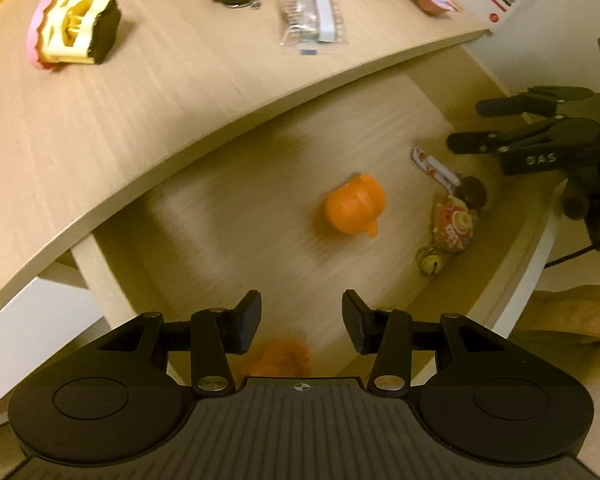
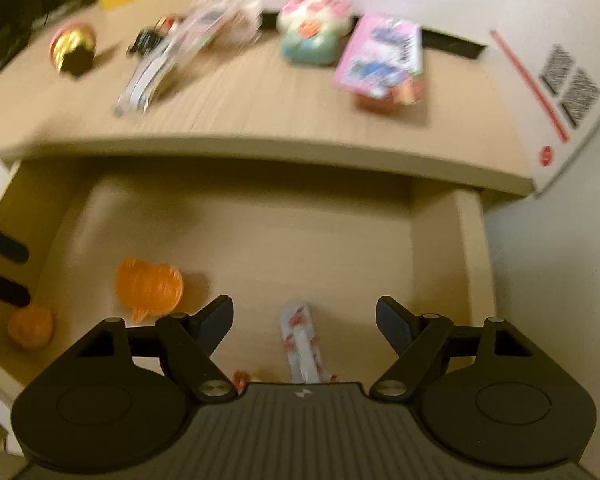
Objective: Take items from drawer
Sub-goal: 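Grasp the large orange pumpkin toy with the right tool while the left grasps the small orange toy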
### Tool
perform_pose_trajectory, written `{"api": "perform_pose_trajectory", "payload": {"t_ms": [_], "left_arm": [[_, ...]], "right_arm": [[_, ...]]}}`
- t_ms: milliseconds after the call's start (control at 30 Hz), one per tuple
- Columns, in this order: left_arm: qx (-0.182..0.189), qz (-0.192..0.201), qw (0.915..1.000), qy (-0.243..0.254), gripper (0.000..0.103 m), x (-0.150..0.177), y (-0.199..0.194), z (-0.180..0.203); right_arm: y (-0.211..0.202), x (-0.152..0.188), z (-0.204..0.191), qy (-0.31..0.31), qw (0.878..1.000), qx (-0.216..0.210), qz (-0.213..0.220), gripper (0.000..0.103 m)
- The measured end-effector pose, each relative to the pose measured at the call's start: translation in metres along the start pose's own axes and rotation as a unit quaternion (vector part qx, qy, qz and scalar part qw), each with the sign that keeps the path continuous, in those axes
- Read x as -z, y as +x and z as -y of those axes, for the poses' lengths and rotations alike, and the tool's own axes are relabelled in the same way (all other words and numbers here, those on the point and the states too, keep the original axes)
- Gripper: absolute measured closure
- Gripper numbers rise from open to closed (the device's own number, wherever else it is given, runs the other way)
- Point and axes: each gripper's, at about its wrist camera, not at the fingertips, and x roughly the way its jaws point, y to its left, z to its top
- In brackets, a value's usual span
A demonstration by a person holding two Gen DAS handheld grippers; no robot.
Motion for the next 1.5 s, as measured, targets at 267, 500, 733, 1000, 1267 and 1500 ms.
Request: {"api": "perform_pose_trajectory", "payload": {"t_ms": [267,500,733,1000,1267,1500], "left_arm": [[0.006,-0.076,0.997,-0.014,0.054,-0.008,0.023,0.004],[-0.017,-0.119,0.9925,-0.023,0.062,-0.001,0.037,0.007],[-0.016,-0.146,0.9884,-0.04,0.068,0.004,0.046,0.009],[0.013,-0.175,0.9827,-0.06,0.083,0.005,0.063,0.009],[0.031,-0.131,0.9883,-0.071,0.091,-0.001,0.066,0.006],[0.038,-0.055,0.9916,-0.11,0.091,-0.013,0.054,-0.001]], "right_arm": [[0.013,-0.006,-0.003,0.008,0.999,-0.029,-0.026,0.024],[0.017,-0.002,-0.003,0.006,0.998,-0.04,-0.04,0.024],[0.015,-0.006,0.0,0.006,0.998,-0.039,-0.046,0.024],[0.009,-0.013,-0.005,-0.011,0.998,-0.033,-0.045,0.024],[0.007,-0.016,-0.001,-0.017,0.998,-0.037,-0.041,0.024],[0.005,-0.023,0.001,-0.012,0.997,-0.061,-0.044,0.024]]}}
